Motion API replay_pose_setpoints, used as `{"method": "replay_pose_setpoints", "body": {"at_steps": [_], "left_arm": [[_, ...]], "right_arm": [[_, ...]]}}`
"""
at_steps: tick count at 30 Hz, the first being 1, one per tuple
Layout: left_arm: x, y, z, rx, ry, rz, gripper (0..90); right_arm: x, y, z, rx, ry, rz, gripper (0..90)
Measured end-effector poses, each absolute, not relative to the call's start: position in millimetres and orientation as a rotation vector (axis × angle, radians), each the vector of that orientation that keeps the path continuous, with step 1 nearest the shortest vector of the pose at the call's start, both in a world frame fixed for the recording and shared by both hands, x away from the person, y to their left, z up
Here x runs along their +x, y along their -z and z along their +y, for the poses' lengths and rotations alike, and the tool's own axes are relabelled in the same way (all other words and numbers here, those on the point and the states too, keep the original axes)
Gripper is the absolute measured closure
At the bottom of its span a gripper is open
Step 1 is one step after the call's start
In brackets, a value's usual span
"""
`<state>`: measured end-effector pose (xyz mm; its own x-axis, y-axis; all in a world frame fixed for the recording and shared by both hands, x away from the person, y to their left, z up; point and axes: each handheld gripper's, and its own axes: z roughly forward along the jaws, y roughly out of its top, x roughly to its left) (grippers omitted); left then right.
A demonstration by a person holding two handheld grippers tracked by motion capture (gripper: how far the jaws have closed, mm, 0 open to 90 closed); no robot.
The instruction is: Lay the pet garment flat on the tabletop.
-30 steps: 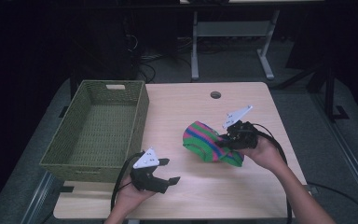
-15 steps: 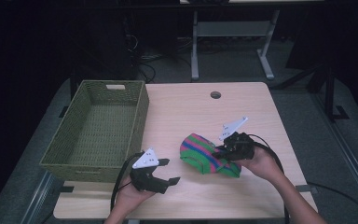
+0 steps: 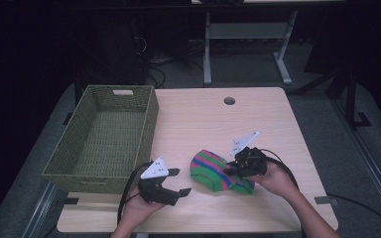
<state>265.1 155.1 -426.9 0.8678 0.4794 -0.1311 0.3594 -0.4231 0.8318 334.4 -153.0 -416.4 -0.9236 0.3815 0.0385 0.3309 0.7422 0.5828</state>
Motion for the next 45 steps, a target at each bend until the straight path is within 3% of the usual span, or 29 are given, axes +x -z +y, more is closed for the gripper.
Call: {"method": "replay_pose_setpoints", "body": {"at_steps": [10,27,45], "left_arm": [[265.2,427.1,155.1,2.060,-0.152,0.607,22.1],[264.7,427.3,153.7,2.067,-0.151,0.600,21.9],[264.5,428.2,151.7,2.083,-0.146,0.593,21.9]], "right_arm": [[332.0,433.5,-151.5,0.564,-0.924,2.879,69.0],[330.7,437.5,-152.3,0.576,-0.936,2.889,39.4],[301.7,431.3,-143.5,0.405,-1.006,2.917,45.4]]}}
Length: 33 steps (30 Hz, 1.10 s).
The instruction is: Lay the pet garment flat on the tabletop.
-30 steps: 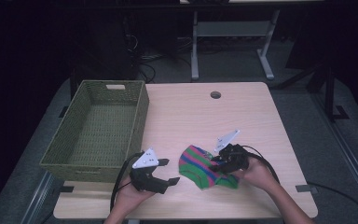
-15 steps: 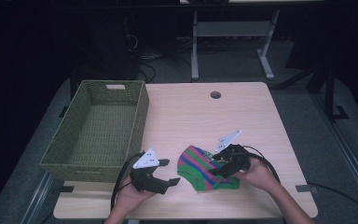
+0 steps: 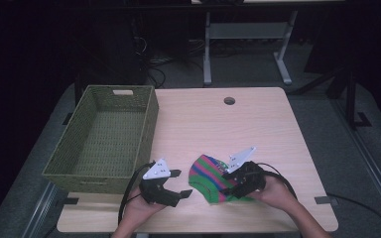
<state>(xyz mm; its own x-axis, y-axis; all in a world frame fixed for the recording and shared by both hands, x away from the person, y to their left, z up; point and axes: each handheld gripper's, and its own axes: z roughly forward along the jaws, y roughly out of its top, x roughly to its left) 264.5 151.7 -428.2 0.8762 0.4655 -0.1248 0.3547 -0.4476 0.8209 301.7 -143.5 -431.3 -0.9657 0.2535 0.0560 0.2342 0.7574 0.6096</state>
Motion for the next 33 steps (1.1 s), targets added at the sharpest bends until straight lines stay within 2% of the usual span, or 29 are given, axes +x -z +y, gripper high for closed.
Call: {"method": "replay_pose_setpoints", "body": {"at_steps": [21,33], "left_arm": [[264.8,428.3,152.5,2.081,-0.144,0.597,21.9],[265.0,429.2,151.3,2.084,-0.138,0.597,22.0]], "right_arm": [[288.0,450.4,-122.5,0.255,-0.924,2.995,65.0],[285.5,450.8,-120.2,0.245,-0.904,2.991,82.4]]}}
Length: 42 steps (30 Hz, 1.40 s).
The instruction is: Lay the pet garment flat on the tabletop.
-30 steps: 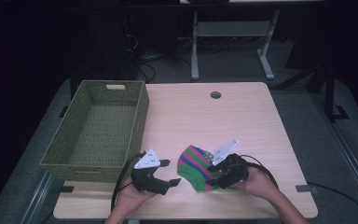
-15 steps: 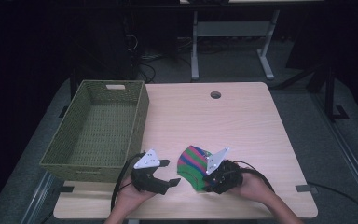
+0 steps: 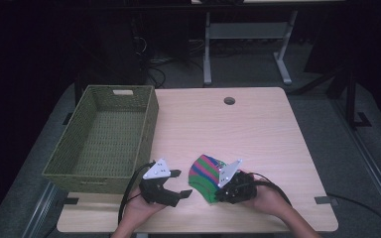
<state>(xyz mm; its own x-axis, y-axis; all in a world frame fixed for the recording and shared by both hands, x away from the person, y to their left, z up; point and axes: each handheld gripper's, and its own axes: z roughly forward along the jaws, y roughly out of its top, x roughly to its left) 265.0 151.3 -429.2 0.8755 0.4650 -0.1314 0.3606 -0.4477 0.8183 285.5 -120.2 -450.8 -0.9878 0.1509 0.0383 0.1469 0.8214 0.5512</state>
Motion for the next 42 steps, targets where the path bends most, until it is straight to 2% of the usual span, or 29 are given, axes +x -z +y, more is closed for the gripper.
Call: {"method": "replay_pose_setpoints", "body": {"at_steps": [12,34,42], "left_arm": [[265.3,429.3,151.8,2.089,-0.131,0.597,22.6],[267.2,432.3,144.7,2.124,-0.115,0.574,24.7],[267.1,434.8,134.7,2.173,-0.104,0.505,29.5]], "right_arm": [[286.9,447.8,-121.8,0.268,-0.927,2.995,87.6],[286.2,414.6,-154.6,0.334,-1.077,2.918,87.6],[285.2,410.8,-166.3,0.400,-1.122,2.906,87.6]]}}
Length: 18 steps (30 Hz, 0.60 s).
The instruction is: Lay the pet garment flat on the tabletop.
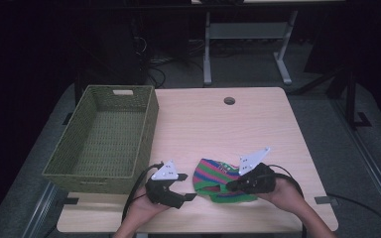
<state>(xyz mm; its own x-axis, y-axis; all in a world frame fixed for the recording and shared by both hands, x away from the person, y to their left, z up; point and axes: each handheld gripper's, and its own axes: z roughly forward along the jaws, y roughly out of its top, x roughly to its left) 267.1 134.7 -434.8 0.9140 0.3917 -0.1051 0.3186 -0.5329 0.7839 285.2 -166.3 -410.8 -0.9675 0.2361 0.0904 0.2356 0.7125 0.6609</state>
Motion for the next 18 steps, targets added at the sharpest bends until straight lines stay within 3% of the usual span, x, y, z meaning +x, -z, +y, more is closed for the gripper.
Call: {"method": "replay_pose_setpoints", "body": {"at_steps": [11,18], "left_arm": [[273.6,444.5,120.0,2.295,-0.071,0.406,36.3],[274.1,445.7,101.9,2.365,-0.130,0.332,41.7]], "right_arm": [[284.8,408.7,-179.0,0.445,-1.198,2.876,87.6],[286.3,404.7,-185.3,0.460,-1.227,2.855,87.6]]}}
